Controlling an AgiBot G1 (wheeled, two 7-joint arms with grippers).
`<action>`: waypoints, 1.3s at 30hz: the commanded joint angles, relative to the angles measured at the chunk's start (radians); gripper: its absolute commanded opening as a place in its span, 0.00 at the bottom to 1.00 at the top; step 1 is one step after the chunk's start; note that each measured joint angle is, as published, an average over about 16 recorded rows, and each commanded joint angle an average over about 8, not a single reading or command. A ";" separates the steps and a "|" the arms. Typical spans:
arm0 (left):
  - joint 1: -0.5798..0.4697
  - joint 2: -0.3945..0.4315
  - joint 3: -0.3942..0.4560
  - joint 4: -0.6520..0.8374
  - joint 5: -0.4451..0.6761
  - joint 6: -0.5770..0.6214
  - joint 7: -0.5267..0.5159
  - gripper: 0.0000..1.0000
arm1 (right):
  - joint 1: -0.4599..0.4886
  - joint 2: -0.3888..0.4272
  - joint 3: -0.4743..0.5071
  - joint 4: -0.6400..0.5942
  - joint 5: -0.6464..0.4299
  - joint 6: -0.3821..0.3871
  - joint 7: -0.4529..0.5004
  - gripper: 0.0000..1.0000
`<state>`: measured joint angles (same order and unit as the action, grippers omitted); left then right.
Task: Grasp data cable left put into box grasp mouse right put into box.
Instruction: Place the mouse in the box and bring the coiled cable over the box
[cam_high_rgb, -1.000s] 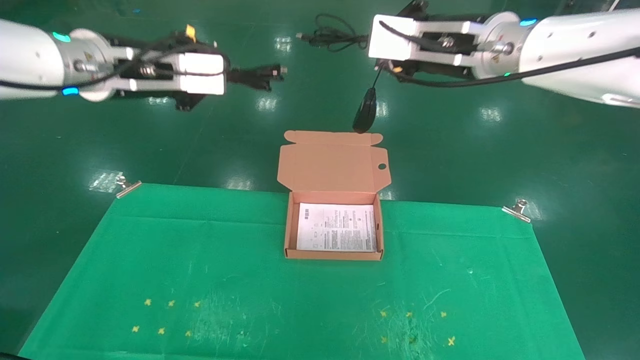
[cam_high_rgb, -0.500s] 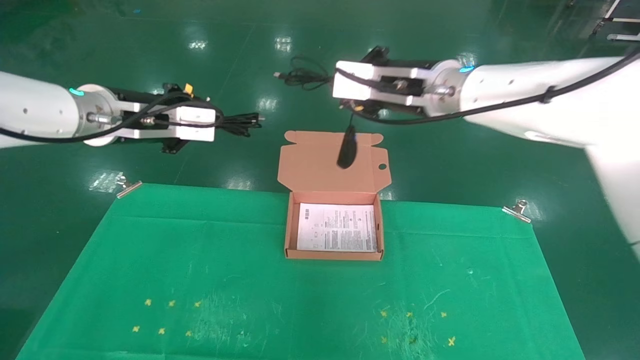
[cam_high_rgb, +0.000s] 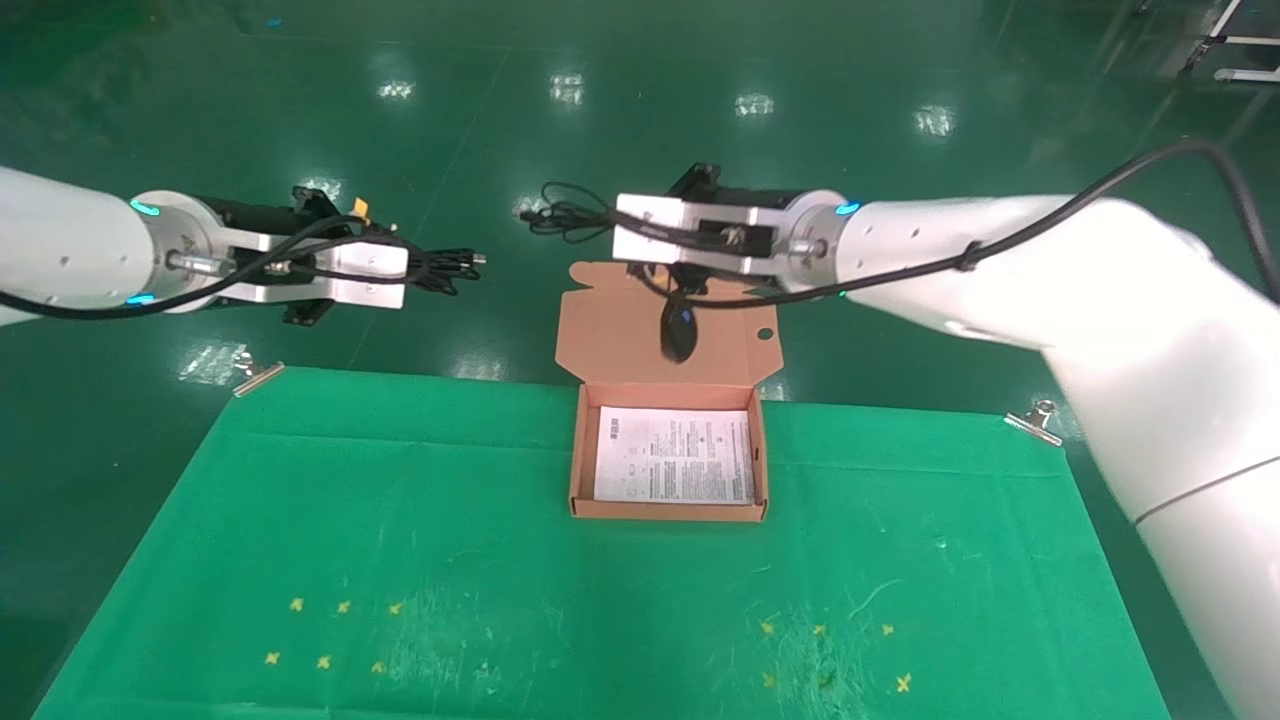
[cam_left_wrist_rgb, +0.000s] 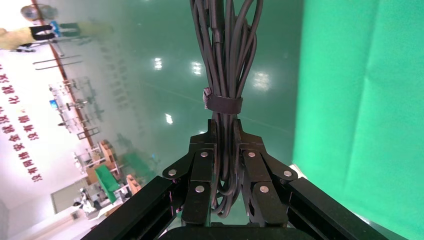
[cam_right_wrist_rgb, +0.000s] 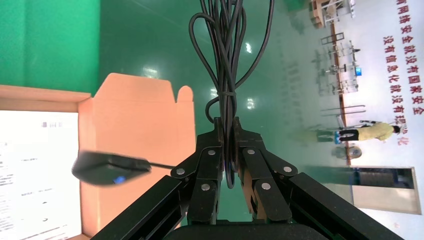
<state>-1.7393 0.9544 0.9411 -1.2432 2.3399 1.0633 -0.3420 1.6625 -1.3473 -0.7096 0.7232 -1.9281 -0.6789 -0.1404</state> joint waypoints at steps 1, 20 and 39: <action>0.001 -0.005 0.003 -0.019 0.011 0.018 -0.013 0.00 | -0.006 -0.006 -0.013 -0.013 0.009 0.012 -0.007 0.00; 0.005 -0.009 0.003 -0.040 0.022 0.028 -0.031 0.00 | -0.070 -0.015 -0.215 -0.034 0.161 0.073 0.090 0.00; 0.005 -0.009 0.003 -0.040 0.022 0.028 -0.031 0.00 | -0.066 -0.014 -0.362 -0.186 0.224 0.119 0.222 0.35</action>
<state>-1.7345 0.9450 0.9445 -1.2834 2.3623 1.0916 -0.3732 1.5957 -1.3613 -1.0685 0.5437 -1.7032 -0.5608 0.0773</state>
